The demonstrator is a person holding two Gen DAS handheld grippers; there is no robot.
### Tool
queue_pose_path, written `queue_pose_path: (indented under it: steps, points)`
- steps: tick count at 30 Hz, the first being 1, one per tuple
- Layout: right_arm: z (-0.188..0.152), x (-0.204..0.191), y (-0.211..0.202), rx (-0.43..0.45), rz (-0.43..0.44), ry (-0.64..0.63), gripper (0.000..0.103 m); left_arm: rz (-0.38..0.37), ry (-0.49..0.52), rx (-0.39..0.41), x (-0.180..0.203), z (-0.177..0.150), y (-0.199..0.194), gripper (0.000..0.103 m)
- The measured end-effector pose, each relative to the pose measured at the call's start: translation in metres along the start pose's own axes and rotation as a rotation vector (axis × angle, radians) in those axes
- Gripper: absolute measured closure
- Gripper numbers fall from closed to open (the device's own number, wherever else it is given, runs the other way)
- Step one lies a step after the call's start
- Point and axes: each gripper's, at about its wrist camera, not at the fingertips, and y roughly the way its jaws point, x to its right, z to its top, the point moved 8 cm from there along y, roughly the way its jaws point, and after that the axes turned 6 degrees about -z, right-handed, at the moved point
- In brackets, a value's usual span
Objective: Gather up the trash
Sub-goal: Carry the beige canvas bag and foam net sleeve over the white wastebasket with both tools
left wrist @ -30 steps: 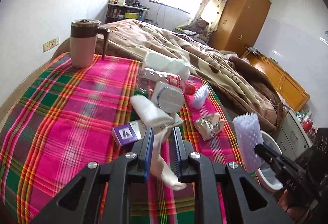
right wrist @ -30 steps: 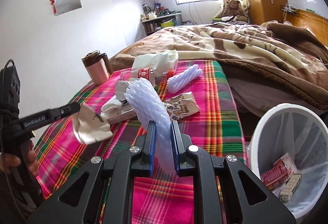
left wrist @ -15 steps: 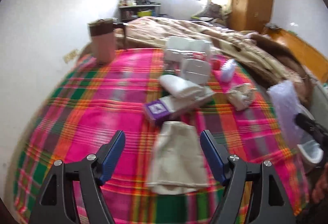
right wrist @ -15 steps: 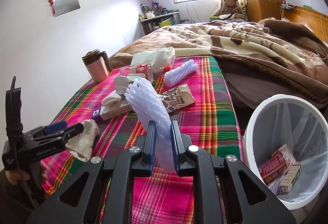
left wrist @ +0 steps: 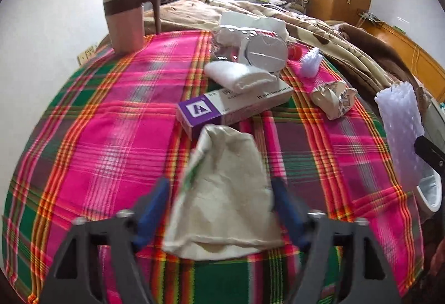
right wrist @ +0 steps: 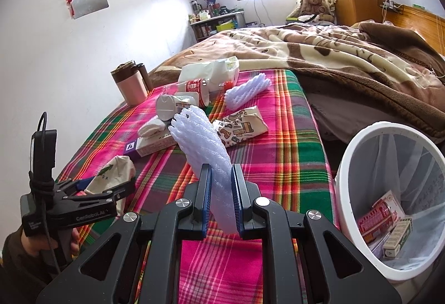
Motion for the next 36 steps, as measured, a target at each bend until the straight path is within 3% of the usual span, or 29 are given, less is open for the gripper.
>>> queue_pose_path:
  steps: [2,5,19,36]
  points:
    - [0.001,0.002,0.0,0.002,-0.002,0.006,0.088,-0.003,0.005,-0.001,0.002,0.001,0.001,0.043]
    - [0.001,0.005,-0.002,0.004,-0.005,0.014,0.088,-0.019,0.014,0.015,0.008,0.005,-0.005,0.054]
    - [0.012,0.038,-0.027,0.063,-0.056,0.067,0.088,-0.147,0.118,0.103,0.079,0.031,-0.036,0.057]
    - [0.021,0.123,-0.065,0.129,-0.265,0.157,0.088,-0.358,0.273,0.126,0.212,0.056,-0.035,0.056]
